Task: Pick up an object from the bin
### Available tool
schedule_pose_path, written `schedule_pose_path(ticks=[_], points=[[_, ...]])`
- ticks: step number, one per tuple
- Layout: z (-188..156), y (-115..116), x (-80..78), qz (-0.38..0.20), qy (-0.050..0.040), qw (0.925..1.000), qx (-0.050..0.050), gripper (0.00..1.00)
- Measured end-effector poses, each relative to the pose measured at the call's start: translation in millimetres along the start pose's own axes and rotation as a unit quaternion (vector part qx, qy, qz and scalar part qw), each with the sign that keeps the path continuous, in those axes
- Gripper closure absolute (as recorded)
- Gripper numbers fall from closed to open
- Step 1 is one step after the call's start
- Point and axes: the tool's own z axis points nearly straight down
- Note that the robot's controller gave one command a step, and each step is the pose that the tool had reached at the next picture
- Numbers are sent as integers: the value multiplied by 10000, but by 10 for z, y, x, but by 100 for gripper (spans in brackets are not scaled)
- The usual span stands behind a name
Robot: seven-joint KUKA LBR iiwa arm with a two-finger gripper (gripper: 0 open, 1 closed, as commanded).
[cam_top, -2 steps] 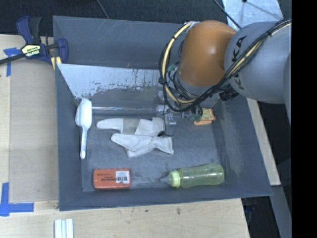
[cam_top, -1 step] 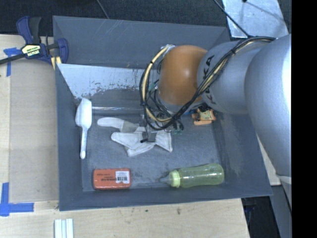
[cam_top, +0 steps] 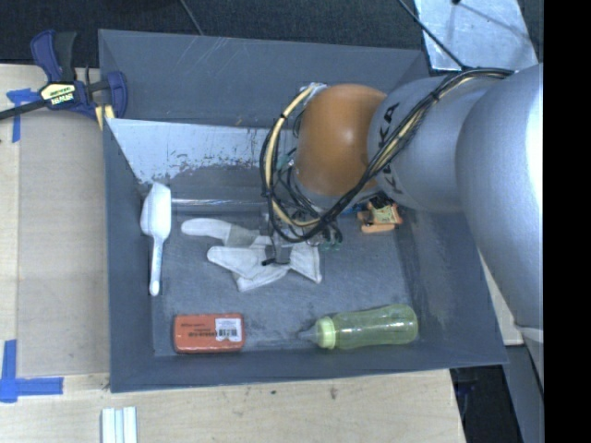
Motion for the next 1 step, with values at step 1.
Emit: schedule_pose_path(ticks=[1], points=[[-1900,-453,85,-281,38,9996,9,100]])
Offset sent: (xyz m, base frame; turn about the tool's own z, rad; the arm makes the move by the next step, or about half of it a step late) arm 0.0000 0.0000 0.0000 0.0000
